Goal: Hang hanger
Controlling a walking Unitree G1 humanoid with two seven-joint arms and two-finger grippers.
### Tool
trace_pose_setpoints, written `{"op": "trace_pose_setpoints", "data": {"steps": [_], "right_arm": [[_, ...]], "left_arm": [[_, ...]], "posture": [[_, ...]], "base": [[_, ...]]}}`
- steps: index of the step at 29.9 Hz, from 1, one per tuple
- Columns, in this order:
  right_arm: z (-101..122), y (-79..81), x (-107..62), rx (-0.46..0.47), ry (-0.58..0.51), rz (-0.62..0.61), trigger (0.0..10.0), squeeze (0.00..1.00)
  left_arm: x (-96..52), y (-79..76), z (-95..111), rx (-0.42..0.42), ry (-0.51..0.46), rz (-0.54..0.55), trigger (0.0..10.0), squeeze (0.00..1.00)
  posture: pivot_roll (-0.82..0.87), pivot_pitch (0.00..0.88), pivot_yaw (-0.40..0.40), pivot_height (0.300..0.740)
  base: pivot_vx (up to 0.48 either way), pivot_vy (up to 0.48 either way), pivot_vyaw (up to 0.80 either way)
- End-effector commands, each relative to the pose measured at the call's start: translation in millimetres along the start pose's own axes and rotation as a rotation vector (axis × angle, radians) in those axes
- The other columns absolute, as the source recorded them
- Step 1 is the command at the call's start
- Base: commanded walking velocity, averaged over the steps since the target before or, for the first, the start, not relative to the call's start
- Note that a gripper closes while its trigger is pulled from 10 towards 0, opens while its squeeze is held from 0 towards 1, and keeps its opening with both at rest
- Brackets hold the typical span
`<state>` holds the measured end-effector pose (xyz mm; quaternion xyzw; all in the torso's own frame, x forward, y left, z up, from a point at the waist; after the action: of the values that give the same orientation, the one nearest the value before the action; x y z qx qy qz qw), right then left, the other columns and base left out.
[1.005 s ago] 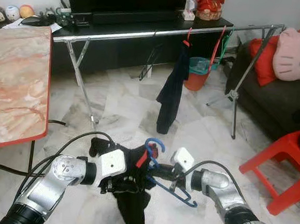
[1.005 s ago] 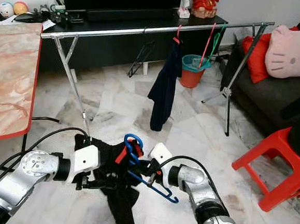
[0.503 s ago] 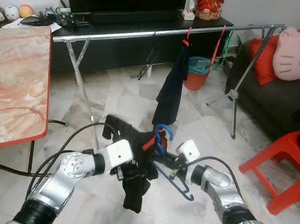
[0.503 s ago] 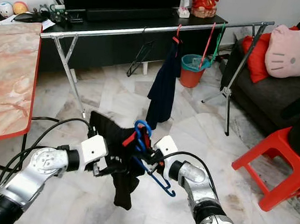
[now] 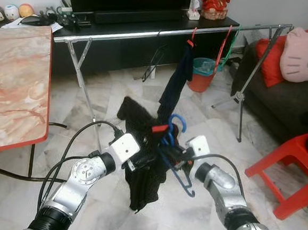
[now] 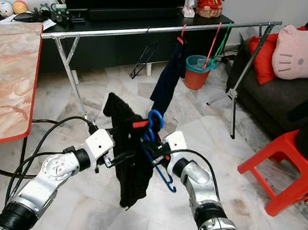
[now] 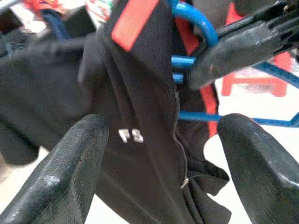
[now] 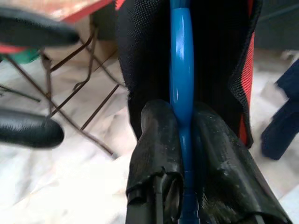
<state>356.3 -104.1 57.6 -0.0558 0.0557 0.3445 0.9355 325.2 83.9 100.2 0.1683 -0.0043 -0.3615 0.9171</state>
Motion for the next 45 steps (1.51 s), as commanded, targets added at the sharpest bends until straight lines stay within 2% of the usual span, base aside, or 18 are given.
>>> {"op": "trace_pose_setpoints", "data": {"steps": [1, 7, 10, 15, 16, 19, 22, 25, 27, 33, 39, 42, 45], "right_arm": [[21.3, -5.1, 5.9, -0.045, -0.078, -0.026, 0.0, 0.00], [19.4, -4.1, 6.1, -0.032, -0.082, -0.045, 0.0, 0.00], [19.3, -0.1, 6.4, -0.031, -0.090, -0.029, 0.0, 0.00], [21.0, 1.8, 7.4, -0.030, -0.097, -0.022, 0.0, 0.00], [22.9, 2.1, 8.2, -0.033, -0.103, -0.021, 0.0, 0.00], [26.9, 2.7, 9.9, -0.033, -0.115, -0.012, 0.0, 0.00], [31.5, 3.9, 12.1, -0.033, -0.127, 0.001, 0.0, 0.00], [31.7, 6.6, 13.8, -0.037, -0.120, 0.020, 0.0, 0.00], [31.5, 8.9, 15.0, -0.024, -0.120, 0.027, 0.0, 0.00], [33.5, 6.7, 12.6, -0.005, -0.132, 0.036, 0.0, 0.00], [31.2, 11.0, 11.0, 0.005, -0.128, 0.068, 0.0, 0.00], [29.8, 13.3, 10.8, 0.009, -0.124, 0.079, 0.0, 0.00], [28.8, 15.5, 11.1, 0.025, -0.121, 0.091, 0.0, 0.00]], "left_arm": [[-0.3, 4.2, -0.1, 0.007, -0.009, 0.049, 10.0, 0.00], [3.9, 12.2, 5.0, 0.002, -0.044, 0.139, 10.0, 0.00], [6.1, 11.4, 3.4, -0.034, -0.040, 0.159, 10.0, 0.00], [4.8, 9.2, -21.9, -0.055, 0.073, 0.173, 10.0, 0.00], [2.6, 14.8, -28.7, -0.098, 0.094, 0.215, 10.0, 0.00], [-1.1, 20.1, -39.8, -0.136, 0.133, 0.250, 10.0, 0.00], [-6.4, 24.4, -55.5, -0.133, 0.205, 0.283, 10.0, 0.00], [-9.7, 26.6, -64.5, -0.155, 0.234, 0.310, 10.0, 0.00], [-9.6, 27.0, -72.9, -0.232, 0.247, 0.344, 10.0, 0.00], [-9.9, 32.9, -78.7, -0.299, 0.257, 0.404, 10.0, 0.00], [-6.7, 31.0, -82.7, -0.318, 0.276, 0.399, 10.0, 0.00], [-4.3, 27.5, -84.6, -0.367, 0.274, 0.398, 10.0, 0.00], [-0.2, 17.2, -87.3, -0.432, 0.285, 0.349, 10.0, 0.00]], "posture": [[0.03, 0.000, -0.049, 0.740], [0.03, 0.000, -0.046, 0.740], [0.03, 0.000, -0.040, 0.740], [0.03, 0.000, -0.037, 0.740], [0.02, 0.000, -0.034, 0.740], [0.02, 0.000, -0.032, 0.740], [0.02, 0.000, -0.030, 0.740], [0.02, 0.000, -0.030, 0.740], [0.03, 0.000, -0.033, 0.740], [0.02, 0.000, -0.026, 0.740], [0.02, 0.000, -0.022, 0.740], [0.02, 0.000, -0.017, 0.740], [0.02, 0.000, -0.015, 0.740]], "base": [[0.000, 0.000, 0.00], [0.000, 0.000, 0.00], [0.000, 0.000, 0.00], [0.000, 0.000, 0.00], [0.000, 0.000, 0.00], [0.000, 0.000, 0.00], [0.000, 0.000, 0.00], [0.000, 0.000, 0.00], [0.000, 0.000, 0.00], [0.000, 0.000, 0.00], [0.000, 0.000, 0.00], [0.000, 0.000, 0.00], [0.000, 0.000, 0.00]]}}
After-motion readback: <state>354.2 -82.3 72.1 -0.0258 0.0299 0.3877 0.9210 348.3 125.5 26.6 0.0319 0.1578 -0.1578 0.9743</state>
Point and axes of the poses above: a point about 5 cm out from each wrist's last joint towards the gripper, its own x axis pointing out of the wrist towards the gripper, its own z axis along the axis of the wrist's last joint, y = z × x, the point moved 4 cm from there along x, pointing out of the wrist towards the gripper, and after that the axes turned 6 degrees about -x, right-handed, at the moved point
